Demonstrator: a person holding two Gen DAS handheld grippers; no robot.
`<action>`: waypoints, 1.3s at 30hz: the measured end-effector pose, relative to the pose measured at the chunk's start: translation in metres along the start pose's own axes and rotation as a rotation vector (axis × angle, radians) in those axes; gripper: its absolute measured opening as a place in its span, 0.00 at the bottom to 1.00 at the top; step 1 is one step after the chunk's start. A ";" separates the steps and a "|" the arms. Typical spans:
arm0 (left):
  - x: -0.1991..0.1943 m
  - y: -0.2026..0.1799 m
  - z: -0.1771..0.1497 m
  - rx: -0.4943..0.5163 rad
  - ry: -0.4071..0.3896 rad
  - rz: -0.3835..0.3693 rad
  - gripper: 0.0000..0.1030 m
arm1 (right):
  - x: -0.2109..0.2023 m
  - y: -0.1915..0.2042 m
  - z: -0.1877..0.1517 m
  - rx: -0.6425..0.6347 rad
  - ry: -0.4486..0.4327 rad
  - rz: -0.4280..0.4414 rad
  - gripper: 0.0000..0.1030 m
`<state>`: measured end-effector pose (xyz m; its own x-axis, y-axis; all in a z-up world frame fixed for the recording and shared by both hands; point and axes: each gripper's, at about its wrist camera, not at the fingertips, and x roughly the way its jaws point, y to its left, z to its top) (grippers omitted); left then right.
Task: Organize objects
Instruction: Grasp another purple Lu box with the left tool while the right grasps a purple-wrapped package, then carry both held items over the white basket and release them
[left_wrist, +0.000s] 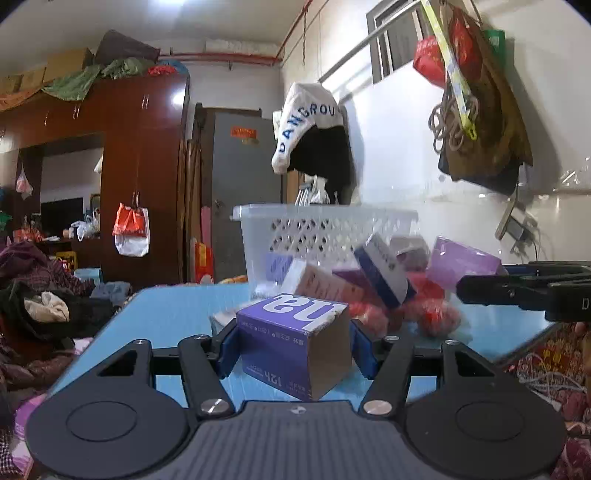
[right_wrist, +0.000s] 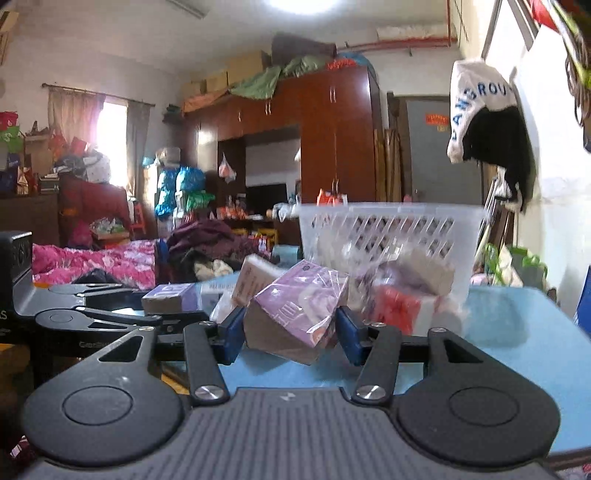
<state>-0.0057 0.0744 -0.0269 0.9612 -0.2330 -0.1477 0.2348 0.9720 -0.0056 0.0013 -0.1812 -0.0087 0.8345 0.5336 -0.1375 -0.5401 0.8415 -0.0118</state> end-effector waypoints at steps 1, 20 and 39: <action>-0.001 0.000 0.002 -0.002 -0.008 0.000 0.62 | -0.002 -0.001 0.002 -0.003 -0.009 -0.005 0.54; 0.063 0.019 0.096 -0.120 -0.060 -0.062 0.62 | 0.035 -0.053 0.056 0.003 -0.046 -0.069 0.54; 0.231 0.018 0.154 -0.155 0.209 0.039 0.89 | 0.151 -0.103 0.102 -0.011 0.080 -0.208 0.87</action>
<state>0.2431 0.0338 0.0915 0.9145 -0.1999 -0.3517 0.1575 0.9767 -0.1455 0.1935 -0.1786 0.0727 0.9169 0.3401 -0.2090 -0.3589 0.9315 -0.0589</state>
